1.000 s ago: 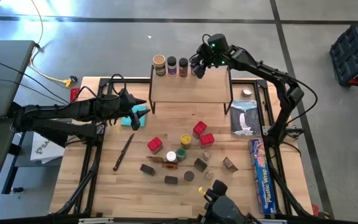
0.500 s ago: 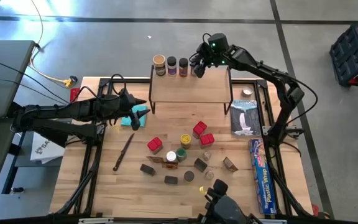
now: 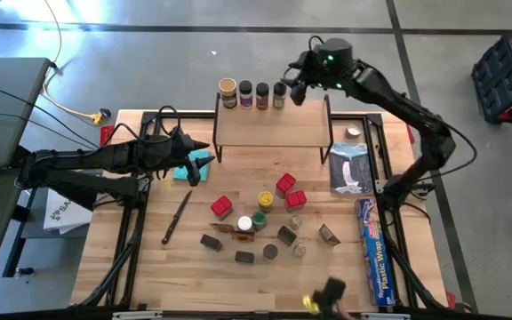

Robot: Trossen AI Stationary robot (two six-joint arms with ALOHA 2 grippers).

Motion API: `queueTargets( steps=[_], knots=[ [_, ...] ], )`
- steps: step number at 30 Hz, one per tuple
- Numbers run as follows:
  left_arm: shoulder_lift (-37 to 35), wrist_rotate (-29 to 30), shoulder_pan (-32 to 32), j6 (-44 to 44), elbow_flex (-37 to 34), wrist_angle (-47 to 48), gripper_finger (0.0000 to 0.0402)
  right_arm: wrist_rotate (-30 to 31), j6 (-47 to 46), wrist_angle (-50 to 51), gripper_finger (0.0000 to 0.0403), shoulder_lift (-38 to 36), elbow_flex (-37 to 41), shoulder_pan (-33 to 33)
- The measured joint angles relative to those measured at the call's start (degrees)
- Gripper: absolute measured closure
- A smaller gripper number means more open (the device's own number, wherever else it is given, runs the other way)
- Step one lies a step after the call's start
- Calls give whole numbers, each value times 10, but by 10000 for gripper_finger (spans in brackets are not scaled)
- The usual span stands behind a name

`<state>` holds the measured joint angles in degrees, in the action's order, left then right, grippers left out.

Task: Shelf spices
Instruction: Put the green seasoning bottle on the shelf

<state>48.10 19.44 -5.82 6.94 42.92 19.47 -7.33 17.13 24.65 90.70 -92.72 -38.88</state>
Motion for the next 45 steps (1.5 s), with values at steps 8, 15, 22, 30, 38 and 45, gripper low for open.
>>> queueTargets(
  steps=[8, 15, 22, 30, 38, 45],
  knots=[
    [0, -8, 0, -1, 0, -1, 193, -22, 16, -2, 148, -138, 120, 116],
    [0, -8, 0, -20, 0, -1, 193, 7, -92, -118, 149, -223, 307, 260],
    [0, -8, 0, -21, 0, -20, 193, -55, -186, -190, 149, -210, 408, 346],
    [0, -14, 0, -12, 0, -23, 193, 43, -203, -169, 149, -194, 423, 434],
    [0, -35, 0, -5, 0, -24, 193, 119, -262, -158, 131, -194, 423, 503],
    [0, -35, 11, 8, 0, -23, 193, 149, -262, -151, 112, -190, 422, 522]
  ],
)
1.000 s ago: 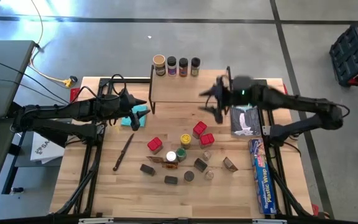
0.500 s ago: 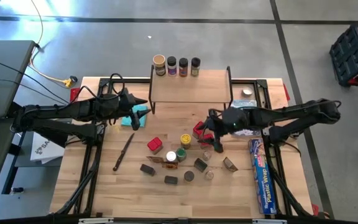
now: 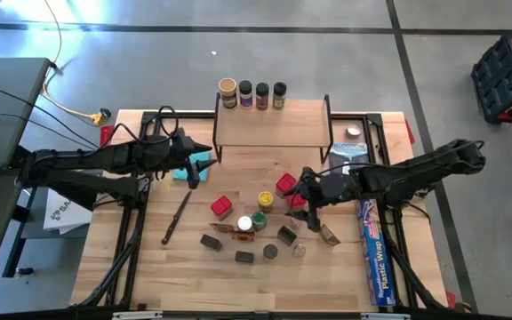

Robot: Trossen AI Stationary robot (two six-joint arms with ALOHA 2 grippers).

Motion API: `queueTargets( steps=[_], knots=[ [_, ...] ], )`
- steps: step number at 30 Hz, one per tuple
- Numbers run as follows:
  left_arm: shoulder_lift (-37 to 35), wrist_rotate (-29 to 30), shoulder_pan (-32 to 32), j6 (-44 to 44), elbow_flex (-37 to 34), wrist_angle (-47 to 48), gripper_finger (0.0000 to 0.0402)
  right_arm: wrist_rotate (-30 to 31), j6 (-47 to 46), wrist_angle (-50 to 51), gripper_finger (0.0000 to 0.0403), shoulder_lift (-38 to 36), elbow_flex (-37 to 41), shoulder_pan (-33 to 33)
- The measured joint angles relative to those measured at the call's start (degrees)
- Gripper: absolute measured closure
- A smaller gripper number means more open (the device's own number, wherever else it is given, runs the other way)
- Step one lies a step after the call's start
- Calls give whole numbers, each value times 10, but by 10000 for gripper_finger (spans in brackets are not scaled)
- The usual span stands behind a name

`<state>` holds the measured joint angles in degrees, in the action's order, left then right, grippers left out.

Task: Shelf spices
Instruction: Put the green seasoning bottle on the shelf

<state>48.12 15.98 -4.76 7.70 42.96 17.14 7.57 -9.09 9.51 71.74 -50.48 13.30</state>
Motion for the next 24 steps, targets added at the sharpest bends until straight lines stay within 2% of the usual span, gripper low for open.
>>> queueTargets(
  steps=[6, 11, 19, 24],
  knots=[
    [0, 0, 15, 10, 0, -8, 193, -1, 16, -17, 111, 31, -3, 3],
    [0, 0, 27, 22, 0, -8, 193, -1, 58, -2, 111, 81, -54, 1],
    [0, 1, 50, 33, 0, -6, 193, -4, 126, 131, 111, 158, -179, -27],
    [0, 10, 74, 41, 0, -4, 193, -46, 149, 188, 111, 193, -229, -45]
  ],
)
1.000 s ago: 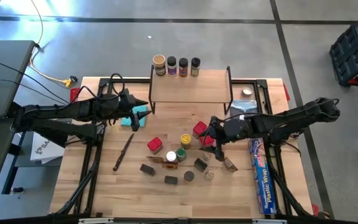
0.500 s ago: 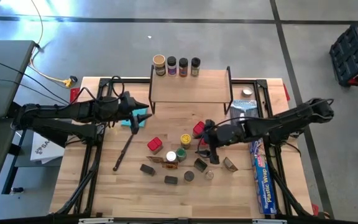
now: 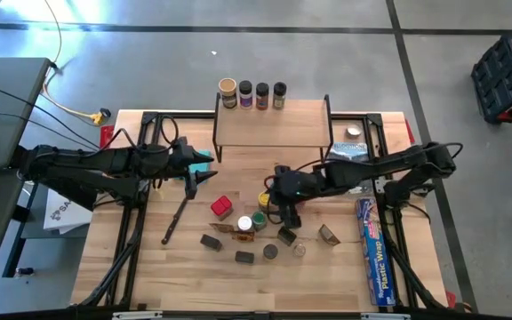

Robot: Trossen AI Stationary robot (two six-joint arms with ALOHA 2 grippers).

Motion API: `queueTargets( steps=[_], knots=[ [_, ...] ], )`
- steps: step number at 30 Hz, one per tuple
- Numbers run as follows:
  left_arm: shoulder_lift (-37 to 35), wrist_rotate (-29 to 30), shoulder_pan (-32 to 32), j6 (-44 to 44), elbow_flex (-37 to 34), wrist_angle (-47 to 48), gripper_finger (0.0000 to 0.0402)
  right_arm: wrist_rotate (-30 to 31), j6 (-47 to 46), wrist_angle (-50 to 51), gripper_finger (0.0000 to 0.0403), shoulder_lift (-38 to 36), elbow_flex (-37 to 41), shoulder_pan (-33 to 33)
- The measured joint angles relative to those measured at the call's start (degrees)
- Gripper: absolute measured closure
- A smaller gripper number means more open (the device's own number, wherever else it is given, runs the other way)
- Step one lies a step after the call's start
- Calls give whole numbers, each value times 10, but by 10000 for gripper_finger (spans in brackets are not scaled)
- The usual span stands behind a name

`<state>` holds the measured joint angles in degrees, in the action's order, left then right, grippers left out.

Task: Shelf spices
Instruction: Put the green seasoning bottle on the shelf

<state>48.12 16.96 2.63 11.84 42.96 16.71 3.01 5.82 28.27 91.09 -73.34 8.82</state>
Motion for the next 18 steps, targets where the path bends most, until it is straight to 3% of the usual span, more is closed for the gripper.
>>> queueTargets(
  steps=[11, 18],
  knots=[
    [0, 71, 43, -5, 0, -1, 193, -15, 48, 133, 111, 21, -63, -56],
    [0, 93, 47, -47, 0, -4, 193, -44, 57, 151, 111, 15, -63, -87]
  ],
)
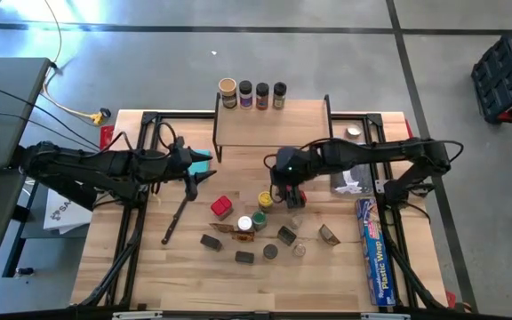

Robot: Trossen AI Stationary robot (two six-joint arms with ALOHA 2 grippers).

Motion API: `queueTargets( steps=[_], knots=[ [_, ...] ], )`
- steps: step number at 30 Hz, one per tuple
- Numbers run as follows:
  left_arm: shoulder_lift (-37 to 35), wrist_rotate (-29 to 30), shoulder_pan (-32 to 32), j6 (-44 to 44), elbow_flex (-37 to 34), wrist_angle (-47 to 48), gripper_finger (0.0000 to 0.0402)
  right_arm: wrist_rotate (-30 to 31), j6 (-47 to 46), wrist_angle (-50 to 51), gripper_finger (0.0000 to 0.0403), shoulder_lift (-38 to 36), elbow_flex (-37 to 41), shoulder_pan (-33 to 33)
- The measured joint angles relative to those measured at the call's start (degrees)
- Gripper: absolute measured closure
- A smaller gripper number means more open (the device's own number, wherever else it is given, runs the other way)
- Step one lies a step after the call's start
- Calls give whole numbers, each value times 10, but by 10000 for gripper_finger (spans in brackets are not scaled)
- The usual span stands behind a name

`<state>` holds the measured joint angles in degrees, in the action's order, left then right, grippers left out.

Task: Shelf spices
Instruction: Put the green seasoning bottle on the shelf

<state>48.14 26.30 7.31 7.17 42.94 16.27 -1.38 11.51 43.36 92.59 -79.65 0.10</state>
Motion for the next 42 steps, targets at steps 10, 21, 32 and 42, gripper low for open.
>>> queueTargets(
  steps=[10, 21, 32, 42],
  knots=[
    [13, 0, 0, -14, 0, -4, 193, -124, 41, -153, 111, 5, 60, 4],
    [68, -1, -1, -19, 0, -34, 193, -130, 66, -236, 111, 51, 84, 62],
    [78, -2, -1, -13, 0, -47, 193, -107, 66, -285, 111, 107, 84, 68],
    [77, -2, -1, -13, 0, -57, 193, -106, 40, -286, 140, 134, 84, 68]
  ],
)
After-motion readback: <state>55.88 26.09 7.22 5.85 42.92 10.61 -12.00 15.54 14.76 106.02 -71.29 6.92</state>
